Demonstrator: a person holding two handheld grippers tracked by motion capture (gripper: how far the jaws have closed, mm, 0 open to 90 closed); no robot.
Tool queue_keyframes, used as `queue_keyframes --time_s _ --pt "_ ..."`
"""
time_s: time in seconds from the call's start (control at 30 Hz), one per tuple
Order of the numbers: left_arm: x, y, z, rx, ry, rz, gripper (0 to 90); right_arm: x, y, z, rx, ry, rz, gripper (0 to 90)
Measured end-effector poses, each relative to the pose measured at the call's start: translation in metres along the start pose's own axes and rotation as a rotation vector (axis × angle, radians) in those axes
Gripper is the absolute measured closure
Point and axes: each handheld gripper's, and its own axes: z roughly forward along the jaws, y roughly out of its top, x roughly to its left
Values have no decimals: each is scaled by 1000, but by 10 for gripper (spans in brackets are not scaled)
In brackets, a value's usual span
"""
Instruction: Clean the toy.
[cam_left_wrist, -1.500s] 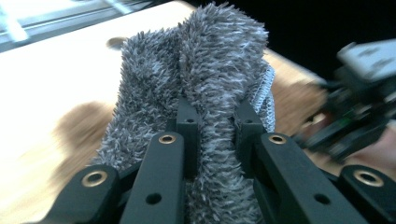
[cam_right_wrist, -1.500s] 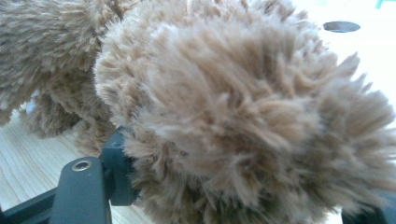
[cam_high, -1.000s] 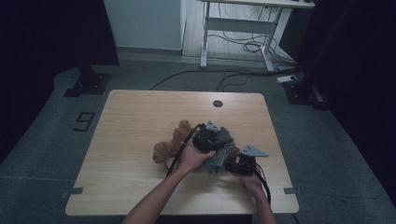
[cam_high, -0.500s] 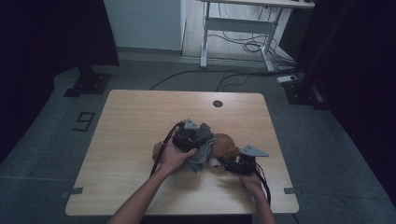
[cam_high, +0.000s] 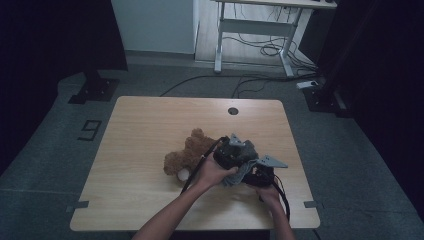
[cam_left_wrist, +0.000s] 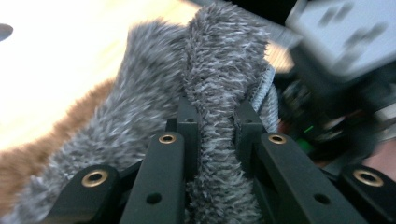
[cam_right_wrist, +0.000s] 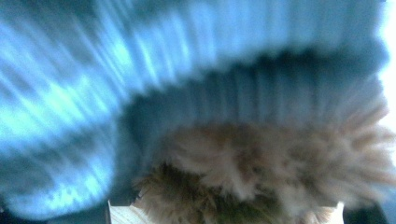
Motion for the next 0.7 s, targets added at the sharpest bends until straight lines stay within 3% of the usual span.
queue_keyframes --time_s 0.07,0.2,0.3,0.4,0.53,0.7 --pt "6 -4 -4 -13 -11 -26 771 -1 0 0 3 3 -3 288" --pt "25 -16 -26 -9 87 -24 771 -1 0 0 -1 4 8 288" --pt "46 -28 -43 -40 81 -93 772 -1 0 0 -2 4 5 288" --pt "60 -37 -66 -66 154 -112 772 0 0 1 -6 3 4 288" --pt "81 -57 -87 -71 184 -157 772 -1 0 1 -6 9 15 287" --pt "95 -80 -104 -84 210 -197 771 -2 0 1 -8 10 18 286"
